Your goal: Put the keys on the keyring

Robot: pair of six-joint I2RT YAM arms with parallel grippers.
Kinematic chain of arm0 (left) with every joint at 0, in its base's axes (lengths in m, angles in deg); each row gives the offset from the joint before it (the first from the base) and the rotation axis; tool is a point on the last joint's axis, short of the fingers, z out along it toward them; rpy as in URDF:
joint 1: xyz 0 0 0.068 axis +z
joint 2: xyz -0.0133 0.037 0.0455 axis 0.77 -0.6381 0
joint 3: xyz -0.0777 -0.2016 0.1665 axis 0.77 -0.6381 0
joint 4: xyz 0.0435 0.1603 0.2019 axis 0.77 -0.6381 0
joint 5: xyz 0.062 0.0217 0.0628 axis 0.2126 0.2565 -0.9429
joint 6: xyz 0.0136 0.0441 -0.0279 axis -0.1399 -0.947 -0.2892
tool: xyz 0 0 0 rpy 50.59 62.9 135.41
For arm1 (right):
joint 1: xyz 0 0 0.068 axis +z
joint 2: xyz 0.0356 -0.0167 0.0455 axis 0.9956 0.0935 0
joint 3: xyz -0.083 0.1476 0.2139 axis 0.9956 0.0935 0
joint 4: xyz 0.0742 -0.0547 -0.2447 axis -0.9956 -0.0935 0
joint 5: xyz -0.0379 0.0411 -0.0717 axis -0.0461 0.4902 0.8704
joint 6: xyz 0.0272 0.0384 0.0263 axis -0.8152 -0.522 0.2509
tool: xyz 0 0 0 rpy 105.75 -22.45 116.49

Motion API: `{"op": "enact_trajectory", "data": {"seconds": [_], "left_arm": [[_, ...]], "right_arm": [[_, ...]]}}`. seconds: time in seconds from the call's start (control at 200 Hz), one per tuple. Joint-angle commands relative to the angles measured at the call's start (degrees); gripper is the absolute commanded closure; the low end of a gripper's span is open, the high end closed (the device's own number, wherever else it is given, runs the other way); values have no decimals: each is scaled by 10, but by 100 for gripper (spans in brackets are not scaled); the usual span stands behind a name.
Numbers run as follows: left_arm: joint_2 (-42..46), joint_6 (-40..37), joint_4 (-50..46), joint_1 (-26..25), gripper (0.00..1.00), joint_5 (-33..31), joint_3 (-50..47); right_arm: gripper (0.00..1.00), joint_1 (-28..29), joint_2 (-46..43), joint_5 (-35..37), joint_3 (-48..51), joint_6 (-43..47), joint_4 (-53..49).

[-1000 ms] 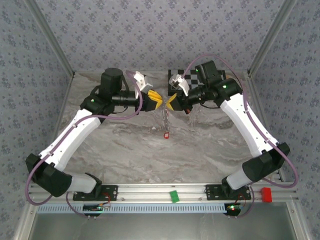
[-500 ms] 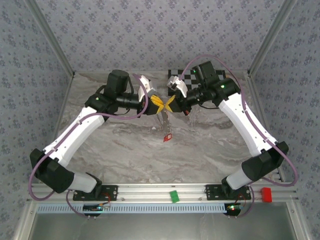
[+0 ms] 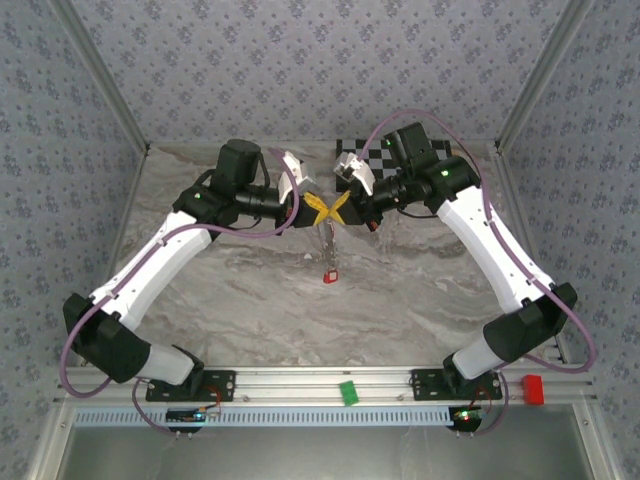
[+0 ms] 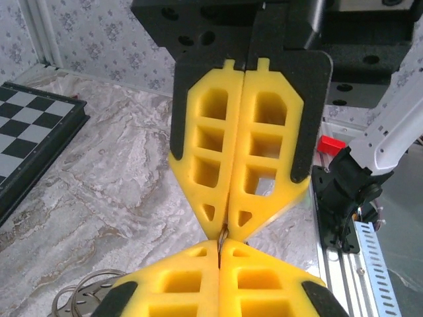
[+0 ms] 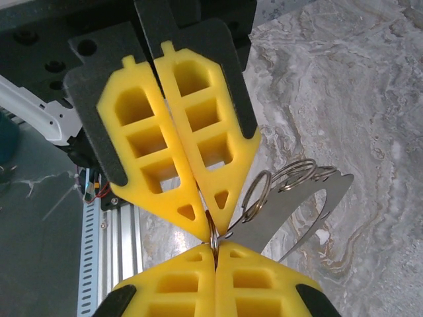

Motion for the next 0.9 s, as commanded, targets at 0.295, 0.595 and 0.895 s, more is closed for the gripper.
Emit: {"op": "enact_trajectory", "data": {"seconds": [0.295,0.595,0.895], "left_arm": [[-10,-18,-13,-5,100,26,24],[14,42,105,1,100,-7,-20],[37,122,265,2,100,-60,-62]], "right_arm": [[100,-1,1,-23,-10,-7,20],[81,-48,-29,-57,40,-95,115],[69,-116,-106,-109,189,-318,439]]}}
